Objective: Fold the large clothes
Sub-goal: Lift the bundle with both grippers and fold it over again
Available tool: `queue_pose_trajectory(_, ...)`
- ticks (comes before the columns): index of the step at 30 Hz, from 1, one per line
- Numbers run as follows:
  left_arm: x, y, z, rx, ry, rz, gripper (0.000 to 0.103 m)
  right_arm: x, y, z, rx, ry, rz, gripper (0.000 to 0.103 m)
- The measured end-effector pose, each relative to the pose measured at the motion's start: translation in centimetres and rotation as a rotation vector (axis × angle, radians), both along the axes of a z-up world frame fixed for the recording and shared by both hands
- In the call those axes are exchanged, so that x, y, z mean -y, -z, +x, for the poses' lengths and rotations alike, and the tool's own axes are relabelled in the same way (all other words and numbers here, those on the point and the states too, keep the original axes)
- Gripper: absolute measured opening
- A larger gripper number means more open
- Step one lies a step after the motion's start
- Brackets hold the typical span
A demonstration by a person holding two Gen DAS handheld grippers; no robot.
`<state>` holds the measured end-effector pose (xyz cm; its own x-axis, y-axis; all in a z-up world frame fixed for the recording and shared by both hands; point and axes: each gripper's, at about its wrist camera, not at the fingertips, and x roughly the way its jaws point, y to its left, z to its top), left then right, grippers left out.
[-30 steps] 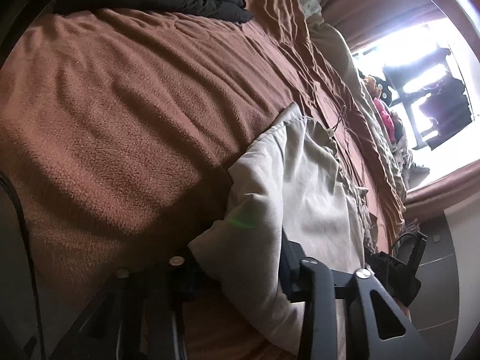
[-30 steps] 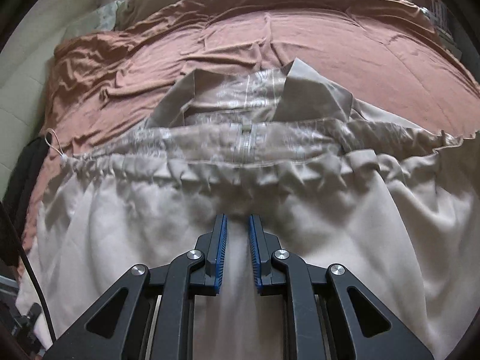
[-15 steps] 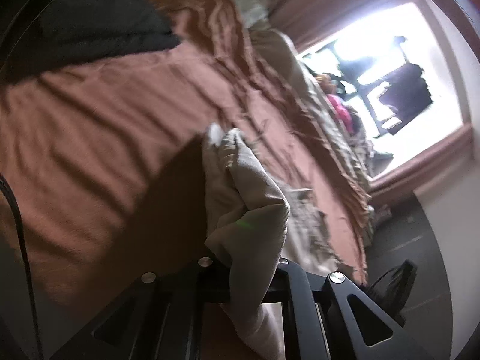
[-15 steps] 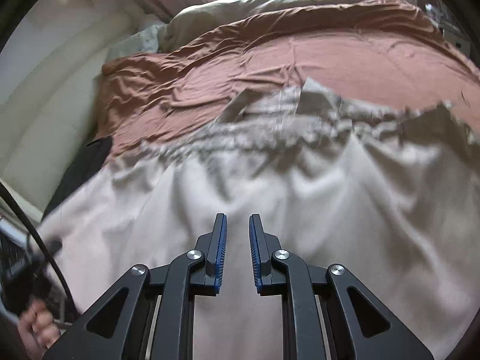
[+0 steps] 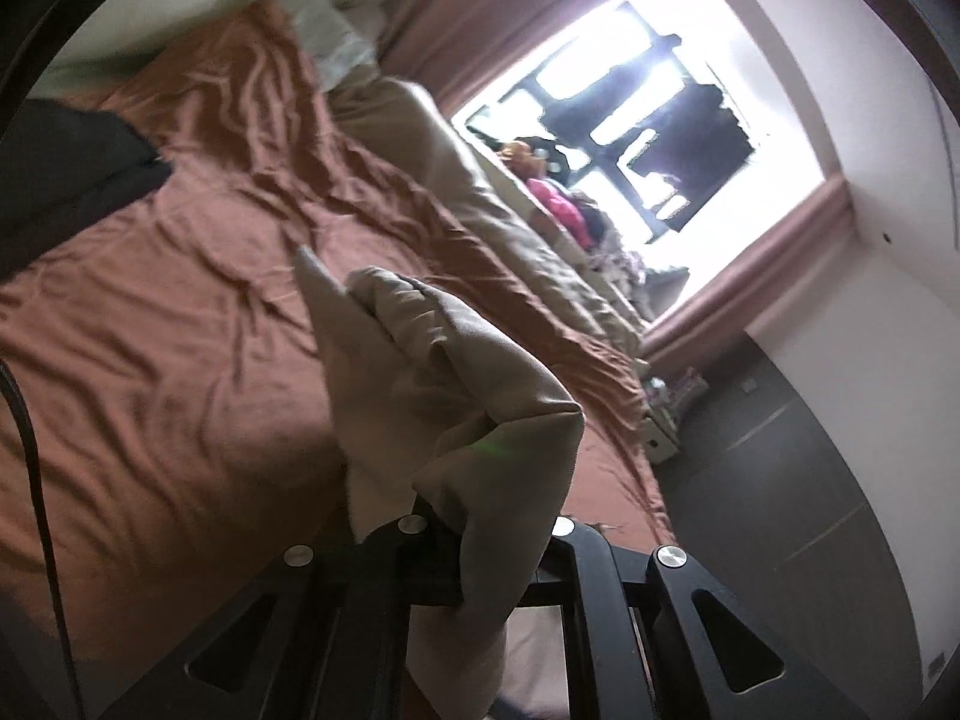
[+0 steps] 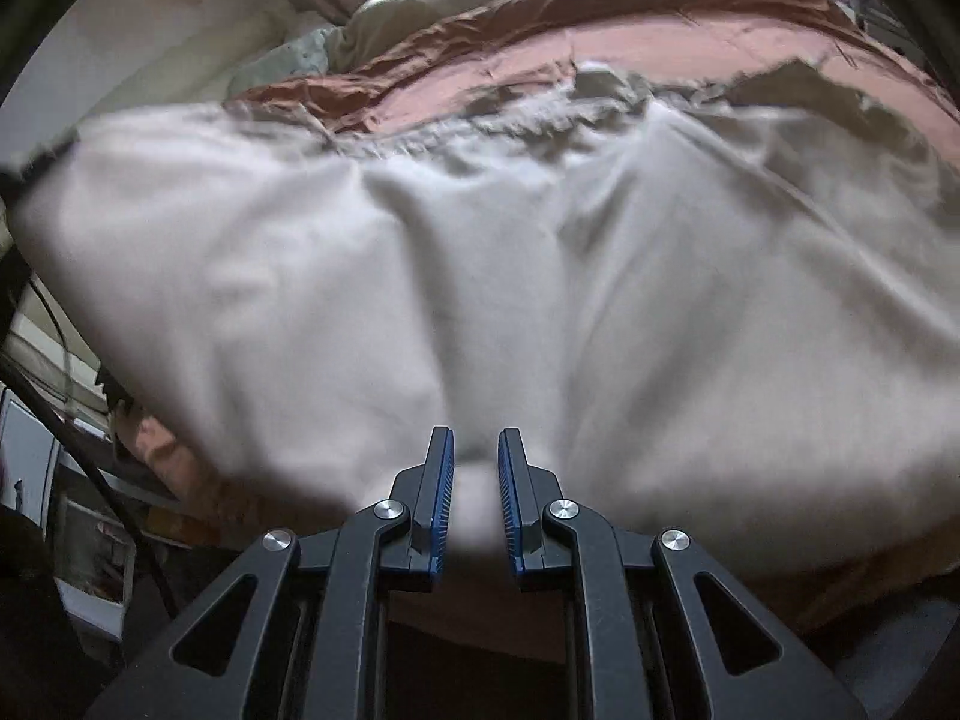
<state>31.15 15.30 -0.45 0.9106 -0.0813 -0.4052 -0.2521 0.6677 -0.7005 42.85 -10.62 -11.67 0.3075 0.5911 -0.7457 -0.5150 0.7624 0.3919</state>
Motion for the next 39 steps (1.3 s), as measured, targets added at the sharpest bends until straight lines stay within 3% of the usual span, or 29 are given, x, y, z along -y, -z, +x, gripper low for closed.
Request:
queue_pose_trajectory(5, 4.0, -1.9, 2.9, 0.007, 0.093, 0.041, 0.008, 0.3, 1.2, 0.3, -0.077, 0.007, 0.025, 0.012)
queue_pose_trajectory(10, 8.0, -4.5, 5.6, 0.036, 0.183, 0.075, 0.008, 2.7, -0.8, 0.3, -0.112, 0.022, 0.136, 0.012)
queue_pose_trajectory(15, 12.1, -5.7, 8.4, 0.039, 0.272, 0.107, 0.008, 8.6, -5.3, 0.2, -0.082, 0.057, 0.300, 0.013)
queue_pose_trajectory(20, 17.9, -5.2, 12.0, 0.025, 0.379, 0.119, 0.008, 18.4, -8.9, 0.7, -0.022, 0.205, 0.434, 0.017)
queue_pose_trajectory(23, 21.5, -4.1, 14.4, 0.003, 0.444, 0.117, 0.008, 23.9, -9.3, -0.1, 0.018, 0.300, 0.461, 0.035)
queue_pose_trajectory(25, 24.3, -2.5, 16.5, -0.028, 0.507, 0.100, 0.008, 27.0, -9.2, -0.6, 0.034, 0.365, 0.460, 0.041)
queue_pose_trajectory(29, 29.5, 1.6, 19.7, -0.126, 0.609, 0.104, 0.008, 32.4, -7.4, -1.3, 0.009, 0.471, 0.460, 0.041)
queue_pose_trajectory(31, 32.1, 4.4, 20.7, -0.209, 0.661, 0.106, 0.008, 33.5, -6.5, -1.6, -0.002, 0.497, 0.458, 0.041)
queue_pose_trajectory(36, 35.6, 8.0, 20.7, -0.291, 0.736, 0.142, 0.009, 35.0, -4.5, -1.2, -0.055, 0.537, 0.454, 0.041)
queue_pose_trajectory(39, 36.1, 9.0, 21.0, -0.344, 0.800, 0.133, 0.026, 35.1, -4.4, -1.0, -0.073, 0.541, 0.455, 0.042)
